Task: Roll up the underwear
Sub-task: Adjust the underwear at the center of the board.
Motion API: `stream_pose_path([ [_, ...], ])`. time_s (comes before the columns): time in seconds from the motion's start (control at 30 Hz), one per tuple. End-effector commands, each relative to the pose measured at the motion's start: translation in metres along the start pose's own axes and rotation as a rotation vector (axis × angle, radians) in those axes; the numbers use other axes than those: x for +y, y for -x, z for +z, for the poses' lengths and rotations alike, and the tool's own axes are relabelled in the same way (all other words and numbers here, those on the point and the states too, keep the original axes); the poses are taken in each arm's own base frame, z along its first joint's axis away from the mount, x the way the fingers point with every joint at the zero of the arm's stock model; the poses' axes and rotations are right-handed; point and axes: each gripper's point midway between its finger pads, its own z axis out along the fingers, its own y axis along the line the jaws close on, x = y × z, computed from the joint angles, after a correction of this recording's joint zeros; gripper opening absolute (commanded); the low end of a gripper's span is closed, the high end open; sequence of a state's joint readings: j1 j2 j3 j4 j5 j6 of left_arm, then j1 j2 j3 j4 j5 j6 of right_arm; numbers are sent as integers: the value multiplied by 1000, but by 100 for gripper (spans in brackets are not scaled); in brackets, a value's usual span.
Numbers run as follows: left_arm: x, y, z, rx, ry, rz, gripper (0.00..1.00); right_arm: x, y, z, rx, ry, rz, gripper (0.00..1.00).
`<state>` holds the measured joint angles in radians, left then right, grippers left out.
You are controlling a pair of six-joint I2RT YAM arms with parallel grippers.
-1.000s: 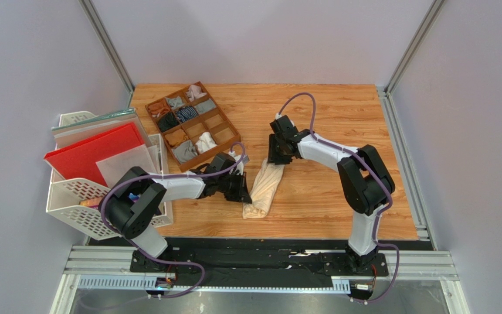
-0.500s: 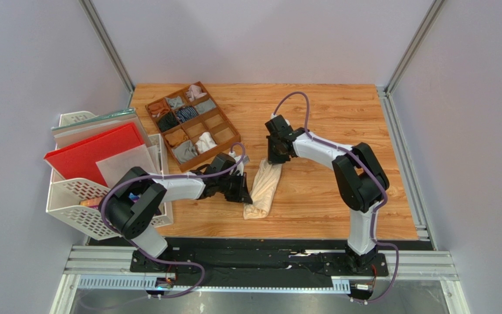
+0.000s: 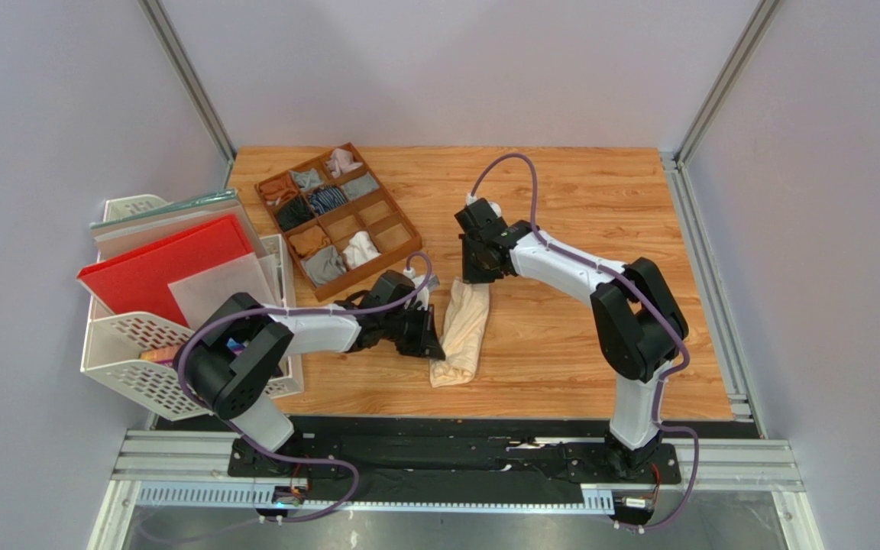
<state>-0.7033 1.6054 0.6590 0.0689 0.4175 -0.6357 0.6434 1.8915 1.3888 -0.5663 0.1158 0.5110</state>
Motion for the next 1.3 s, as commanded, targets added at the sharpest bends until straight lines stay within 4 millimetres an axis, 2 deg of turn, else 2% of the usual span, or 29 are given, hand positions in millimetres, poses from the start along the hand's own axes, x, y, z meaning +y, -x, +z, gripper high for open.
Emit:
stream_pose_path([
  [0.0, 19, -27, 4, 70, 63, -16, 0, 18, 24, -14, -75, 54, 43, 0],
  [0.27, 18, -30, 5, 71, 52, -23, 0, 38, 15, 2, -46, 155, 123, 0],
  [0.43, 9, -28, 3, 53, 26, -23, 1, 53, 3, 16, 0, 231, 172, 0],
  [0.5, 5, -23, -5, 40, 31, -20, 12, 55, 0, 18, 10, 239, 176, 0],
  [0.53, 4, -21, -8, 30, 42, -15, 30, 55, 1, 18, 11, 240, 175, 0],
  [0.57, -2, -13, -15, -4, 33, -3, 40, 55, -1, 20, 16, 239, 176, 0],
  [0.6, 0, -17, -21, 13, 55, -11, 51, 56, -3, 20, 23, 243, 173, 0],
  [0.67, -6, -8, -35, -32, 72, 7, 56, 58, -3, 20, 27, 252, 172, 3],
  [0.7, -4, -9, -42, -25, 100, 4, 59, 59, -4, 21, 32, 259, 171, 6],
  [0.73, -2, -5, -47, -47, 128, 9, 62, 63, -5, 19, 36, 278, 170, 16],
  [0.83, 0, 6, -70, -95, 161, 5, 62, 70, -2, 11, 33, 327, 164, 33],
  [0.93, 6, 25, -90, -172, 182, -2, 63, 76, 5, -3, 13, 368, 149, 45],
  [1.0, 12, 41, -100, -218, 199, -4, 63, 80, 15, -17, -12, 389, 139, 48],
  [1.07, 14, 52, -103, -234, 200, -9, 63, 80, 24, -31, -40, 396, 132, 50],
  [1.1, 14, 64, -106, -256, 201, -5, 63, 76, 25, -35, -49, 387, 136, 52],
  [1.13, 16, 67, -102, -245, 200, -12, 63, 75, 31, -46, -76, 392, 138, 52],
  [1.2, 15, 85, -102, -279, 188, -12, 63, 59, 33, -50, -96, 355, 167, 52],
  [1.23, 19, 88, -96, -269, 192, -21, 62, 56, 38, -61, -119, 355, 178, 52],
  [1.27, 19, 97, -93, -289, 184, -17, 61, 50, 38, -63, -127, 342, 190, 49],
])
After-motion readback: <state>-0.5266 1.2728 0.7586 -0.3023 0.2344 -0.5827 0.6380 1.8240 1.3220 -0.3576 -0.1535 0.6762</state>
